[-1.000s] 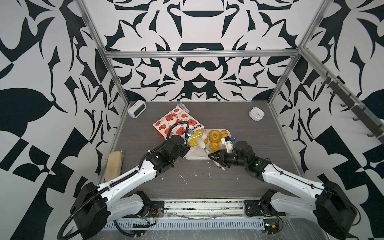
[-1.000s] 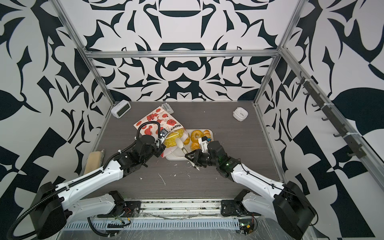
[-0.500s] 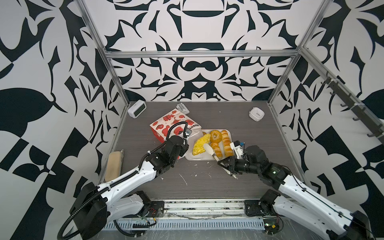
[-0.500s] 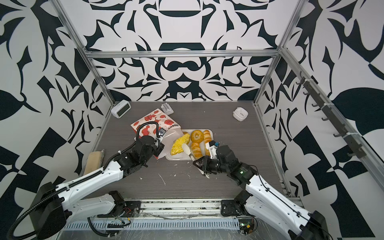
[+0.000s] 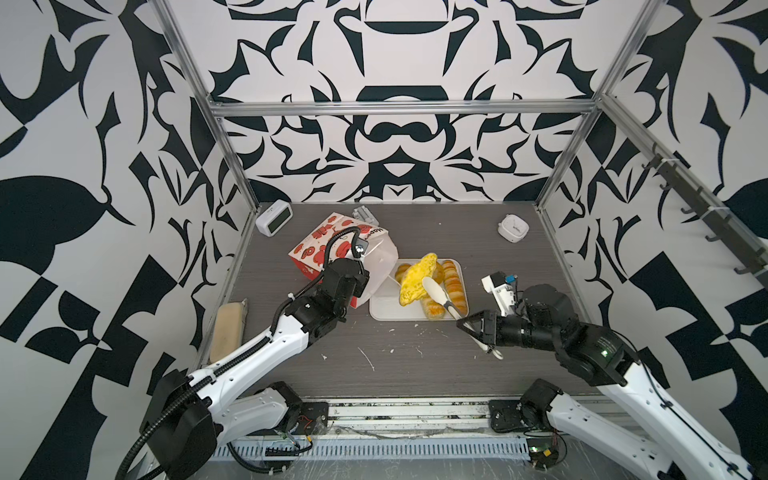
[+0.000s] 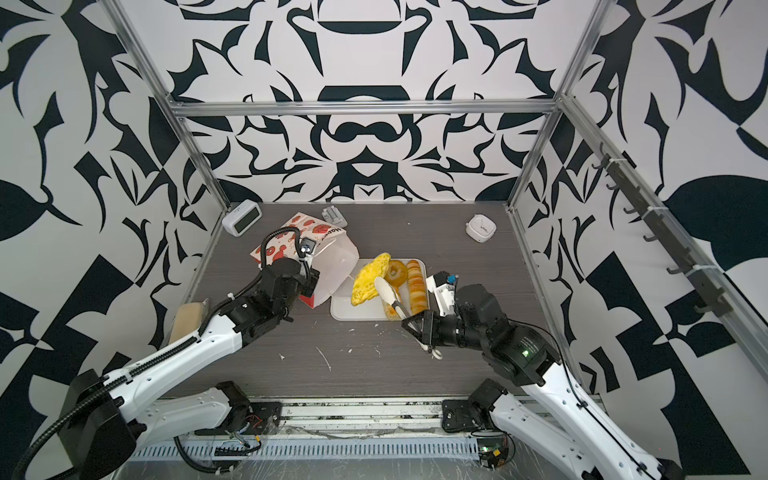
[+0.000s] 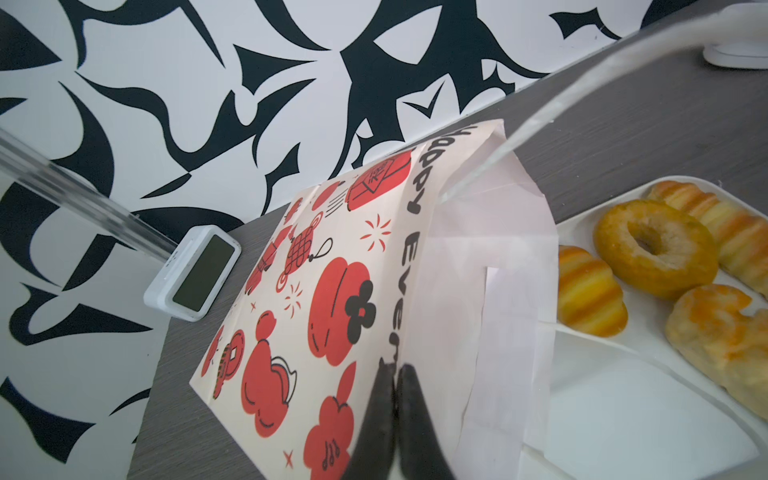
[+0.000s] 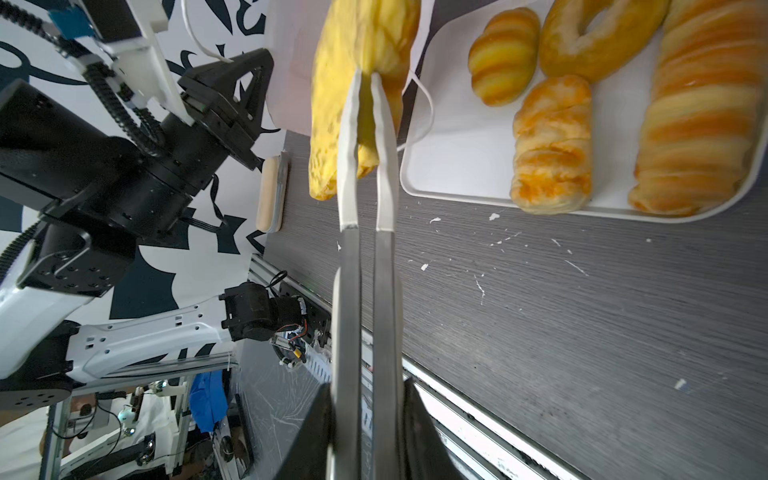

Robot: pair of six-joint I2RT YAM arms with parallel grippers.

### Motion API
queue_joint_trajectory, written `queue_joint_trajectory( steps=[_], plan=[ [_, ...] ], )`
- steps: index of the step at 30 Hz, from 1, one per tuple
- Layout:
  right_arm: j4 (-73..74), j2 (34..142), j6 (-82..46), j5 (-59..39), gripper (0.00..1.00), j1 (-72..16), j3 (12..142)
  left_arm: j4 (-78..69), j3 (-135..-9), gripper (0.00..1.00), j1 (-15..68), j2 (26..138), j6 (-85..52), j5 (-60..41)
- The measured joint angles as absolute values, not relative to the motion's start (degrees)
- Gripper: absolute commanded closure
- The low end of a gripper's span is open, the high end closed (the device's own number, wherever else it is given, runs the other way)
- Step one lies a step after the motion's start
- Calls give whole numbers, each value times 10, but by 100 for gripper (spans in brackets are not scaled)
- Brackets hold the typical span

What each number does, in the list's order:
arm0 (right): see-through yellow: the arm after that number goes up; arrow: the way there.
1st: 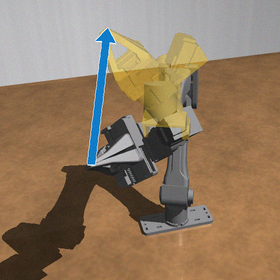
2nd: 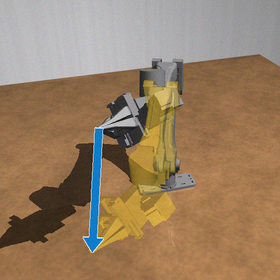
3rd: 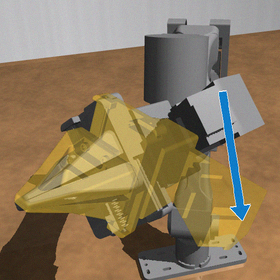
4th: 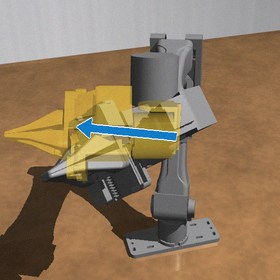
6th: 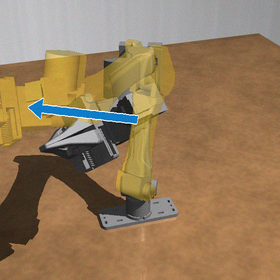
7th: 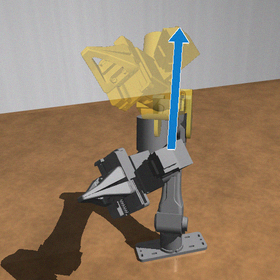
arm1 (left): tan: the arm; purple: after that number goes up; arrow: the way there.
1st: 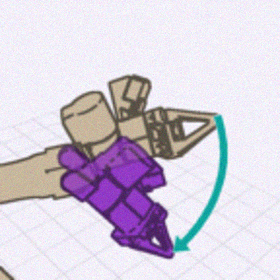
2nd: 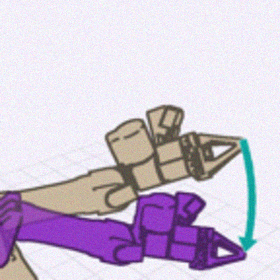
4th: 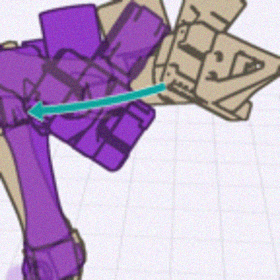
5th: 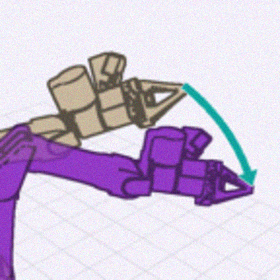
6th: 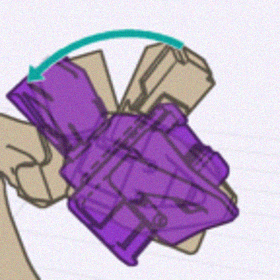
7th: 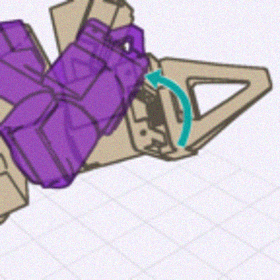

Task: Take the fake bread out of the paper bag
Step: 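Lower the bun onto the tray with right gripper while left gripper lifts bag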

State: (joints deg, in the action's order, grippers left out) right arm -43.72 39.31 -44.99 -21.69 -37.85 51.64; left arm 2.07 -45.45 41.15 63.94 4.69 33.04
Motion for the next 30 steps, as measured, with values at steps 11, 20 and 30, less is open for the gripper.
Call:
queue_joint_trajectory(
  steps=[11, 20, 30],
  plan=[
    [-565, 551, -353, -171, 100, -378, 642, 75, -548, 100, 411, 581, 0, 361],
    [-635, 700, -285, -142, 100, -378, 762, 112, -568, 100, 407, 505, -56, 374],
    [-730, 860, -232, -127, 100, -380, 906, 126, -574, 100, 406, 470, -125, 359]
  ],
)
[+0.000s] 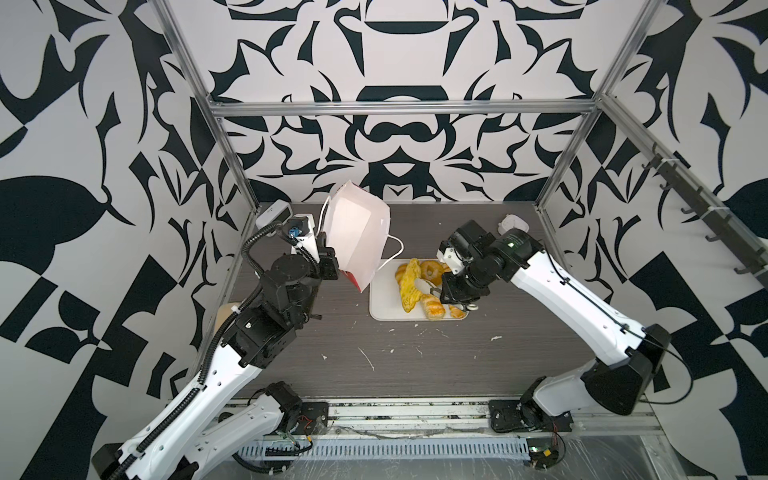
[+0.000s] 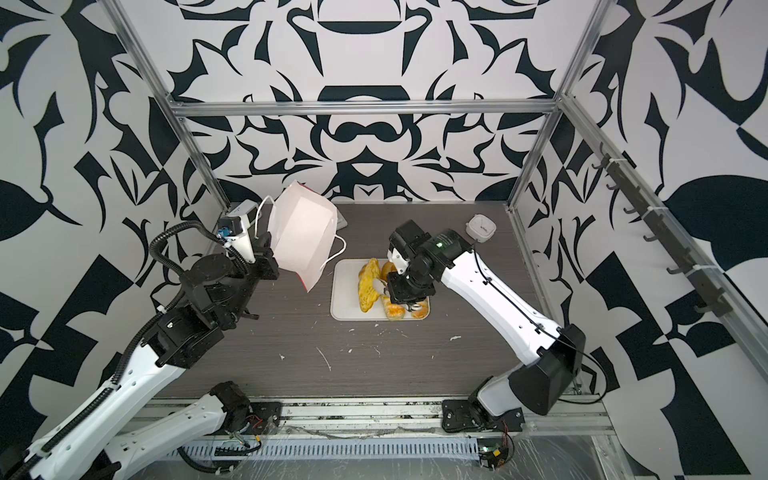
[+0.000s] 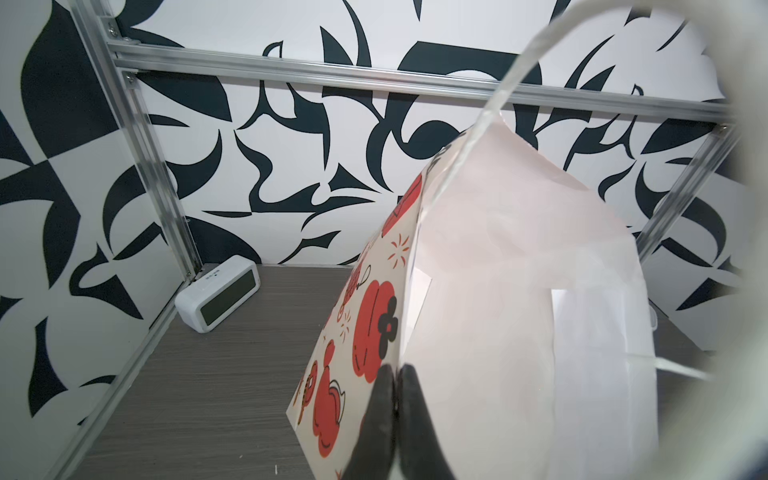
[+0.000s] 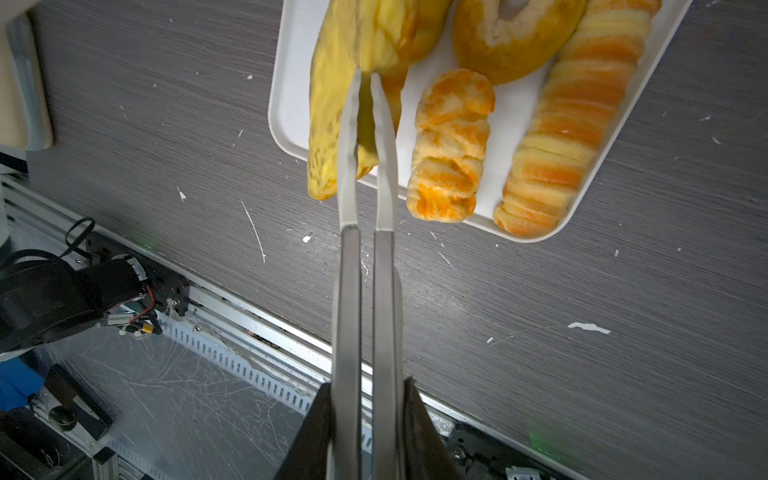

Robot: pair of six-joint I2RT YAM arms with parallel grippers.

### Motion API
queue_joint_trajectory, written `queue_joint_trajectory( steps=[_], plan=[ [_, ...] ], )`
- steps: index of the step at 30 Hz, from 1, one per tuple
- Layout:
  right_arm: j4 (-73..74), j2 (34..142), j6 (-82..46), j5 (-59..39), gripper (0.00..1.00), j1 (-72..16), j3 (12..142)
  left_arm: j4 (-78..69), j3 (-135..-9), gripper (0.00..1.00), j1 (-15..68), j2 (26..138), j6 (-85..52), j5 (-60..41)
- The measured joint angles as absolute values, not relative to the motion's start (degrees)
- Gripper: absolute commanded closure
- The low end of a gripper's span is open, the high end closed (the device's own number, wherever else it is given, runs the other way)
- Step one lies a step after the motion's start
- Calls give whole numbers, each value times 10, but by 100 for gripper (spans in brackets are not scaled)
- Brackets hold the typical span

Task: Take the fake bread out of the paper bag
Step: 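Lower the bun onto the tray with right gripper while left gripper lifts bag, then hold tongs on the bun with right gripper while left gripper sets bag down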

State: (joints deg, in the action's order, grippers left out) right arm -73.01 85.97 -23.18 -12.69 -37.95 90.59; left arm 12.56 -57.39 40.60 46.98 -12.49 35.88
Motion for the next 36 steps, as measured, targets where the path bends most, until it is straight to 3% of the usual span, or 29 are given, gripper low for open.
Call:
queue_joint_trajectory(
  steps=[13, 25, 36],
  plan=[
    [-846, 999, -191, -73, 100, -413, 1057, 143, -525, 100, 382, 444, -227, 324],
    [-868, 1122, -182, -7, 100, -464, 1200, 131, -466, 100, 271, 444, -284, 222],
    [-869, 1162, -182, 43, 100, -481, 1226, 106, -446, 99, 138, 461, -321, 92]
  ],
)
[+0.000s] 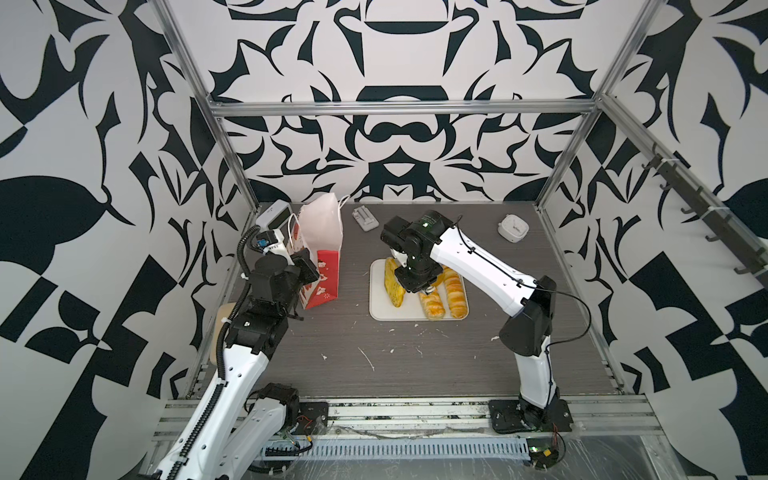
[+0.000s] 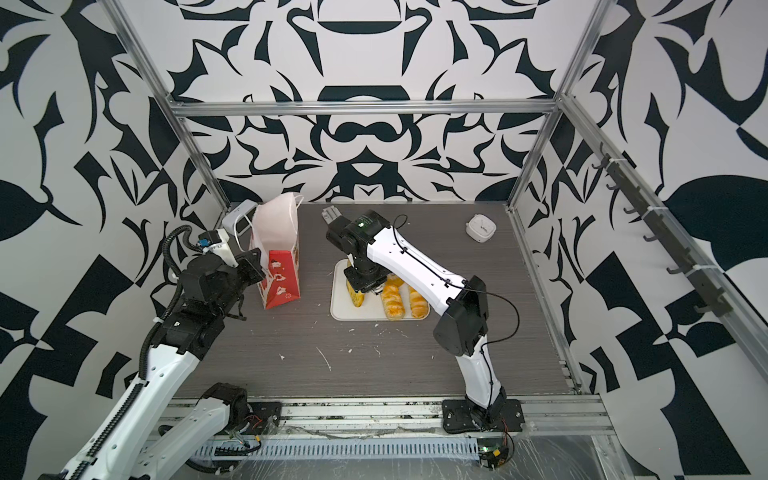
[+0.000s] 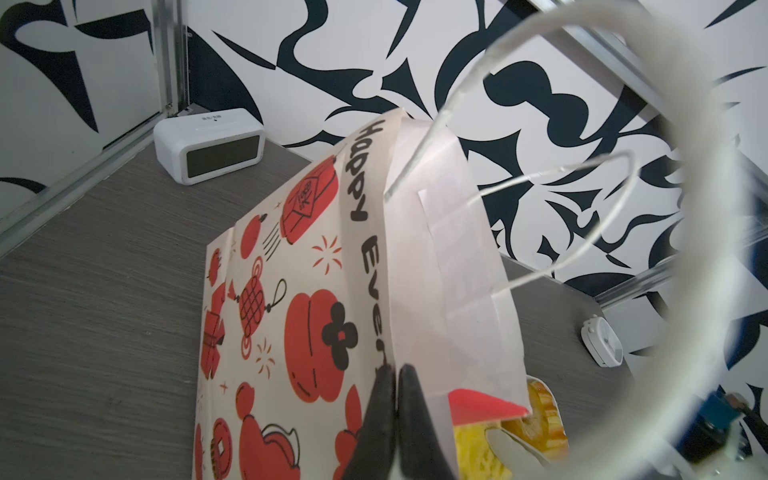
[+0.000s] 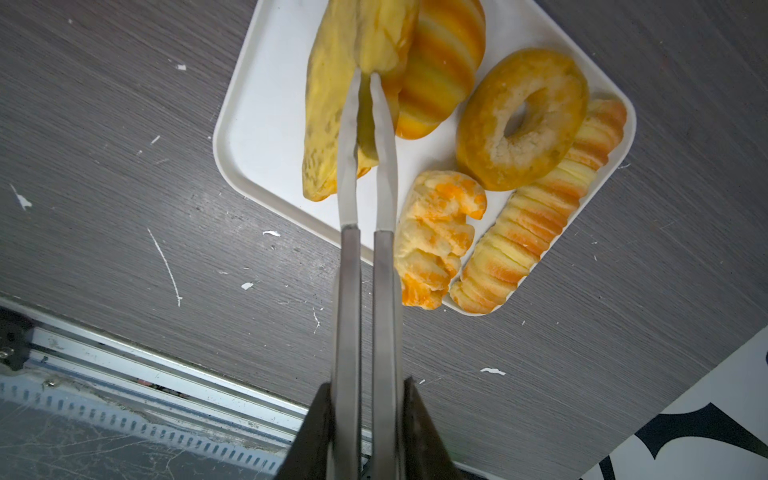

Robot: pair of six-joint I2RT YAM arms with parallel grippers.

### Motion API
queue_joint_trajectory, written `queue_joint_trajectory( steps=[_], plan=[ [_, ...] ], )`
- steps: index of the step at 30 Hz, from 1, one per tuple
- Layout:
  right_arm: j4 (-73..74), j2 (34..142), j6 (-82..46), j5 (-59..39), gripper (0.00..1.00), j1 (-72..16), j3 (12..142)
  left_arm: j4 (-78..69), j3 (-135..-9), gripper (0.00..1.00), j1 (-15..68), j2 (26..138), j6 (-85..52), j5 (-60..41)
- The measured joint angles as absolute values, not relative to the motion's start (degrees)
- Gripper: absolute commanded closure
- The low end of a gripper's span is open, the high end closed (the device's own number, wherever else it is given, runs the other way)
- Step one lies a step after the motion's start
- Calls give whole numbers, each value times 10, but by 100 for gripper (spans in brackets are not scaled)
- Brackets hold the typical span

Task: Take the fake bread out of the paper bag
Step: 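Hold tongs on the bun with right gripper while left gripper sets bag down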

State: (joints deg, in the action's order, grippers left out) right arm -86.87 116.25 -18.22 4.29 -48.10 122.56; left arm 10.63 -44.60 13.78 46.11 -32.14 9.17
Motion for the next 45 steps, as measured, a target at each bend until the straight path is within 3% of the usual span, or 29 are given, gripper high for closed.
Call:
queue_joint_trajectory(
  steps=[7, 22, 25, 29, 32, 34, 45],
  plan=[
    [-868, 1188, -187, 85, 100, -499, 1252, 104, -446, 99, 78, 458, -327, 40],
    [-866, 1202, -239, 129, 100, -548, 1217, 104, -445, 99, 76, 439, -328, 12],
    [-863, 1201, -248, 135, 92, -552, 1209, 104, -445, 99, 76, 437, -328, 12],
    [-858, 1201, -262, 146, 89, -565, 1207, 103, -444, 99, 76, 437, -328, 11],
    [-852, 1200, -270, 148, 90, -573, 1207, 101, -440, 99, 76, 437, -328, 11],
    [-848, 1198, -273, 147, 100, -578, 1207, 101, -435, 99, 76, 437, -328, 11],
    [-868, 1192, -283, 178, 100, -587, 1215, 100, -433, 99, 75, 437, -328, 11]
  ],
)
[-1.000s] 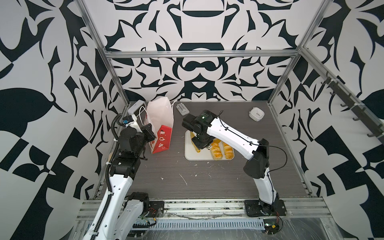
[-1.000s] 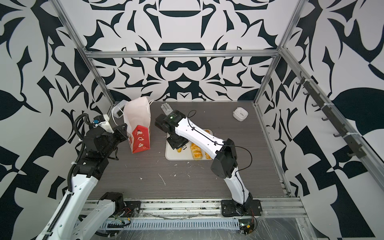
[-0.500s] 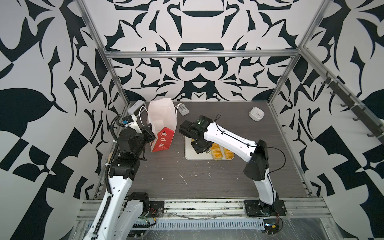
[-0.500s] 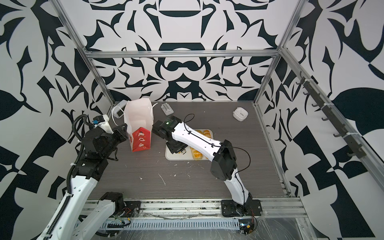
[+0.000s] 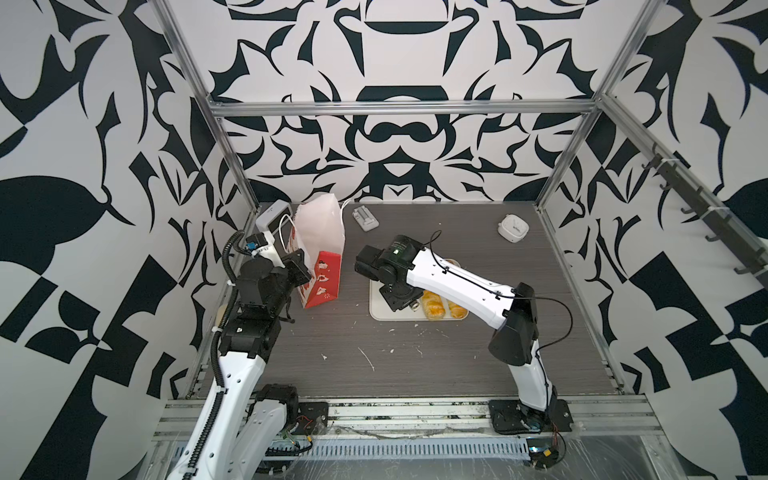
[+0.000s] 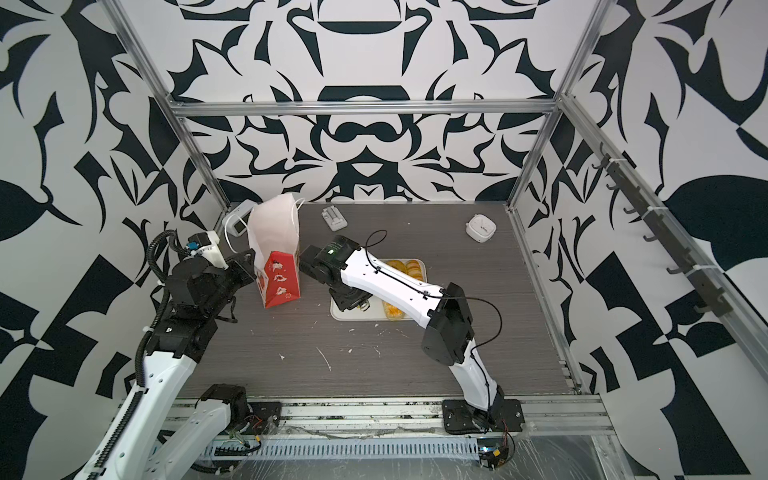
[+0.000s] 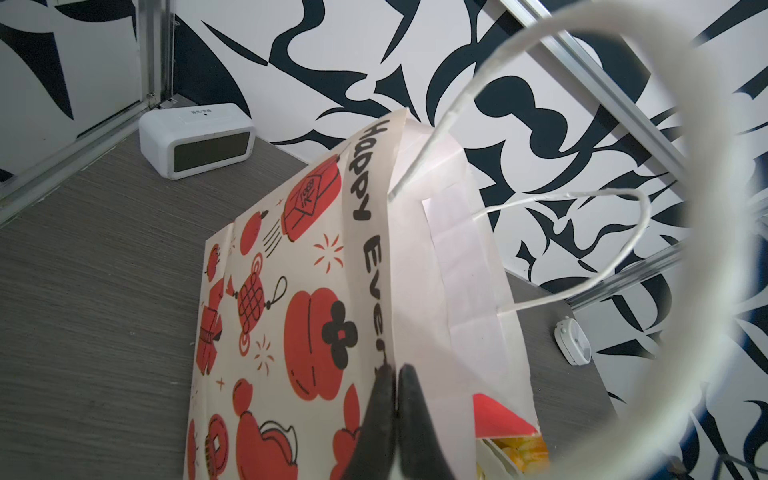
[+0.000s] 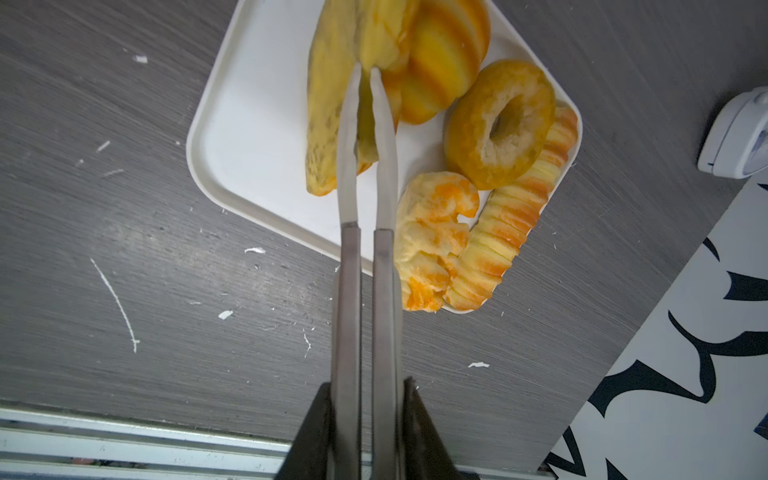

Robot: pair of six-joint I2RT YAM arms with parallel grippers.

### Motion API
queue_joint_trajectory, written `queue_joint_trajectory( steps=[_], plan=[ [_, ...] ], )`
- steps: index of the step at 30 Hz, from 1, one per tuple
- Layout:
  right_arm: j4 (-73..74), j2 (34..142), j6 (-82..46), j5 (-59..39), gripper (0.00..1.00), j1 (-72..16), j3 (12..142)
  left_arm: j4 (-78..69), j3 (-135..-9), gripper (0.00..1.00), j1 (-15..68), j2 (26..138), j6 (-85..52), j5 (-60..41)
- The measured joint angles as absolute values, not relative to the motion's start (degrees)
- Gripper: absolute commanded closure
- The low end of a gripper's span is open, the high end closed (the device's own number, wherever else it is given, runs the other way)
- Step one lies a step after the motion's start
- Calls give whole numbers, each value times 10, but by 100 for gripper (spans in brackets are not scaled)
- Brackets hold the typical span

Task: Take the fake bread out of the paper bag
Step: 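Hold tongs on the bun with right gripper while left gripper sets bag down, then open the tongs and draw them back off the yellow-green bun with the right gripper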

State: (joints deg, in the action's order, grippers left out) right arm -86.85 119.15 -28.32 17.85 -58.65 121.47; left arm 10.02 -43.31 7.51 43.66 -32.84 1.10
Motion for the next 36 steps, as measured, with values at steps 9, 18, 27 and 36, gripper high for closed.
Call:
queue_joint_trajectory(
  steps=[9, 18, 27, 36],
  plan=[
    [-869, 1180, -281, 244, 100, -605, 1218, 96, -428, 100, 75, 437, -328, 9],
    [-869, 1168, -281, 272, 100, -626, 1183, 92, -428, 100, 75, 437, -330, 3],
    [-869, 1131, -291, 278, 100, -637, 1118, 91, -427, 100, 75, 440, -330, -1],
    [-869, 1126, -319, 292, 100, -668, 1053, 88, -427, 100, 75, 441, -330, -2]
  ],
)
